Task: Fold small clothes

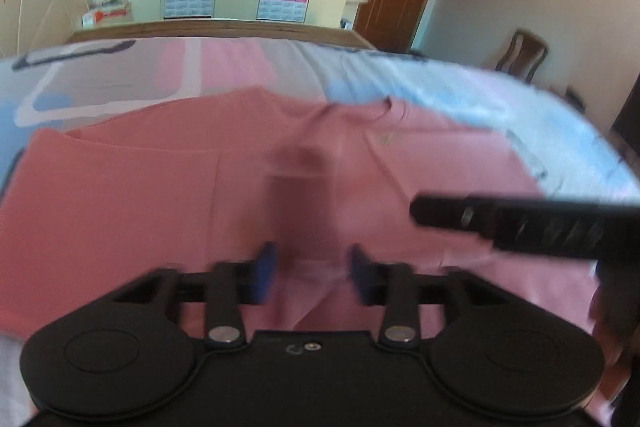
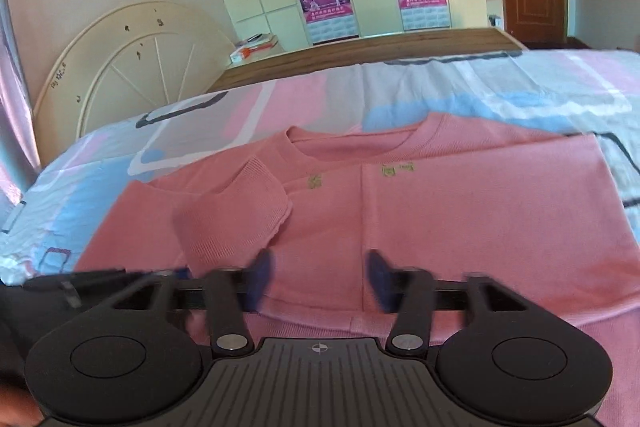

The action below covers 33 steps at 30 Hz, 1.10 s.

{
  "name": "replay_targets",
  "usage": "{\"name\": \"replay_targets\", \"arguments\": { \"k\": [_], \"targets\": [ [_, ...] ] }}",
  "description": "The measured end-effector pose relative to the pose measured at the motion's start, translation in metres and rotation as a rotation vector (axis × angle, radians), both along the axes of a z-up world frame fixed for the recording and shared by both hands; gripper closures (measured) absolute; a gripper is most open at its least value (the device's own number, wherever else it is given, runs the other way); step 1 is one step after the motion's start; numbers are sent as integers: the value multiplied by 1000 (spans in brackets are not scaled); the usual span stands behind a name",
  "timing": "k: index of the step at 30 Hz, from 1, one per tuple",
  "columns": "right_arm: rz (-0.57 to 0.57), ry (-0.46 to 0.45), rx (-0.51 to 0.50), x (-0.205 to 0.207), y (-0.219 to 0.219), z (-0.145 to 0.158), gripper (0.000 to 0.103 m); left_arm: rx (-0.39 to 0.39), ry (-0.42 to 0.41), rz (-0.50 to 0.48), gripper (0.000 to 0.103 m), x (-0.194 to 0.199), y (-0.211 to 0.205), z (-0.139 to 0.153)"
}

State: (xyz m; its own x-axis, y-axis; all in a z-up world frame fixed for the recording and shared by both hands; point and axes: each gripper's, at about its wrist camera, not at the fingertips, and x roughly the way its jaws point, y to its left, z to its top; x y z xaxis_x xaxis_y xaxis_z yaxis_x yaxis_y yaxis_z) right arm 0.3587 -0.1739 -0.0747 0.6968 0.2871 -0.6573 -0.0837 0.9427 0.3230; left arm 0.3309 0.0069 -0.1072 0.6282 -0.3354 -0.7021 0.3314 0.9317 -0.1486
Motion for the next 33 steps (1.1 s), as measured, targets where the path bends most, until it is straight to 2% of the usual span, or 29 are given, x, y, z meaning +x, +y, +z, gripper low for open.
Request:
{"name": "replay_targets", "arguments": {
  "k": [1, 2, 6, 9, 11, 14, 17, 18, 19, 21, 24, 27, 28, 30, 32, 33],
  "targets": [
    [4, -5, 11, -2, 0, 1, 29, 18, -32, 20, 31, -8, 5, 4],
    [14, -11, 18, -3, 2, 3, 29, 30, -59, 37, 29, -14, 10, 7],
    [61, -18, 18, -1, 19, 2, 29, 79, -75, 116, 29, -28, 40, 12],
    [90, 11, -15, 5, 33, -8, 29, 155, -91, 202, 29, -37, 79, 11],
    [64, 36, -13, 8, 33, -15, 29, 188, -80, 249, 29, -45, 98, 8],
    [-46, 55, -14, 11, 22, -20, 29, 207, -52, 309, 29, -54, 119, 2],
    [-14, 114, 31, 19, 20, -28, 30, 220, -18, 335, 30, -52, 124, -7],
    [1, 111, 39, 19, 23, -28, 40, 221, -17, 340, 30, -52, 125, -11],
    [15, 103, 33, 19, 27, -27, 70, 218, -26, 347, 29, -52, 125, -12],
    [31, 112, 21, 21, 32, -28, 90, 220, -43, 361, 29, -48, 124, -12],
    [46, 89, 28, 22, 35, -22, 93, 220, -69, 379, 31, -35, 120, -12],
    [63, -19, 7, 20, 34, 7, 94, 212, -85, 384, 33, -21, 118, -14],
    [57, -59, -15, 20, 31, 17, 100, 220, -96, 384, 34, -17, 115, -15],
    [29, -116, -68, 22, 21, 32, 100, 222, -114, 387, 44, -14, 115, -17],
    [-11, -123, -135, 26, 6, 34, 100, 205, -116, 399, 53, -12, 118, -18],
    [-32, -111, -169, 28, 0, 30, 100, 196, -110, 406, 52, -11, 120, -18]
  ]
}}
